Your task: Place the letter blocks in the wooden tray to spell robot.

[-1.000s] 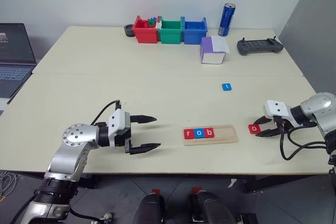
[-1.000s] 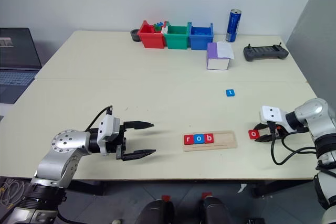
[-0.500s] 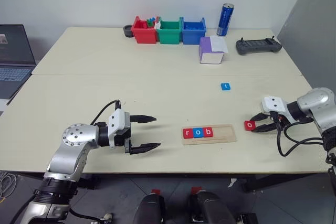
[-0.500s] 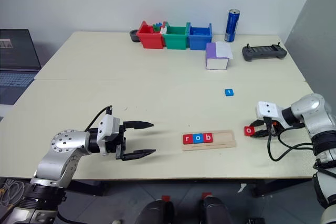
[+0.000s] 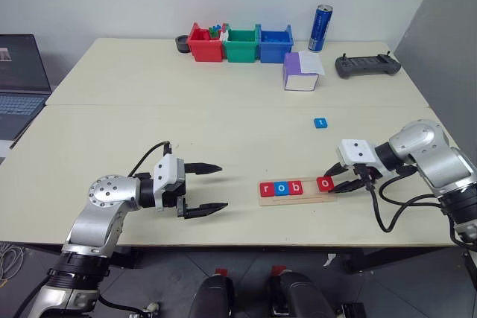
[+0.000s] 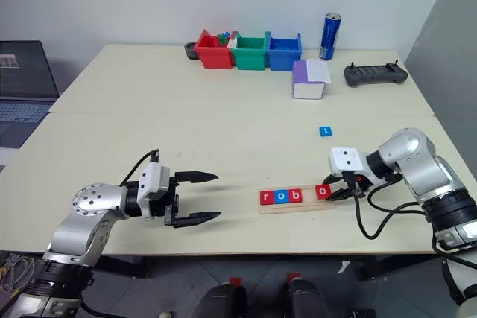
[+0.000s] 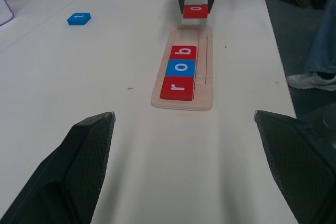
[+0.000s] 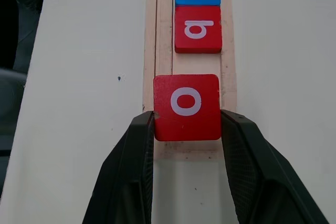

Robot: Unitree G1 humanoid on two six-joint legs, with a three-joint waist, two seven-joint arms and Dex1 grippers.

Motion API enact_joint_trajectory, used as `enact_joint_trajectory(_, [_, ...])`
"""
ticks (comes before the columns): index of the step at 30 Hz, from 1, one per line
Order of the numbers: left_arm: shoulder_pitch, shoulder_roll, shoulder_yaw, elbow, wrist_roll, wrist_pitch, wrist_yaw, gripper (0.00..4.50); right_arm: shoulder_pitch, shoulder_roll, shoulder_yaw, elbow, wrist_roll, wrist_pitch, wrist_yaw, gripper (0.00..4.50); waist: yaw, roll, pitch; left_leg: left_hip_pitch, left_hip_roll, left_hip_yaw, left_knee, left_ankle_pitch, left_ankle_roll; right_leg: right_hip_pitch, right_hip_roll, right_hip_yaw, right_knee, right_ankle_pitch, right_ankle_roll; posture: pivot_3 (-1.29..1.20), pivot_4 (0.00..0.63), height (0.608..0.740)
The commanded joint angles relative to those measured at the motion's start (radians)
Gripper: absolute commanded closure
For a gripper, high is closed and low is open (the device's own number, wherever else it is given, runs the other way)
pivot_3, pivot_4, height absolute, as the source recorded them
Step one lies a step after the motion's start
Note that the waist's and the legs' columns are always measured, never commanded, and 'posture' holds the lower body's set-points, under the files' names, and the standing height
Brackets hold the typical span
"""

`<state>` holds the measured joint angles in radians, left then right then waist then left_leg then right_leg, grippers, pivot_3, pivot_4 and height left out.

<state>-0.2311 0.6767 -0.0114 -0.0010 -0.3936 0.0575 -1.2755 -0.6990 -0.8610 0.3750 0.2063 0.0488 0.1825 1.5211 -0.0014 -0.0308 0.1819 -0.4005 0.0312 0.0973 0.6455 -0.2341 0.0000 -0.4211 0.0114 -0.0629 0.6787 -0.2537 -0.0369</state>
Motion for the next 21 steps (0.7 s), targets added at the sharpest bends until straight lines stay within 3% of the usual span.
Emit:
enact_joint_trajectory(1, [-0.003, 0.002, 0.012, -0.026, -0.007, -0.013, 0.007, 0.0, -0.027, 0.017, 0.009, -0.023, -0.028, 0.011, -0.001, 3.06, 0.0, 0.0, 0.0, 0.0, 0.0, 0.0, 0.0, 0.0, 0.0, 0.0, 0.0, 0.0, 0.0, 0.0, 0.0, 0.0, 0.15, 0.74])
enact_joint_trajectory(21, [0.016, 0.007, 0.017, -0.04, -0.009, -0.016, 0.023, 0.0, -0.058, 0.089, 0.034, 0.02, -0.117, 0.028, -0.027, 3.06, 0.0, 0.0, 0.0, 0.0, 0.0, 0.0, 0.0, 0.0, 0.0, 0.0, 0.0, 0.0, 0.0, 0.0, 0.0, 0.0, 0.15, 0.74])
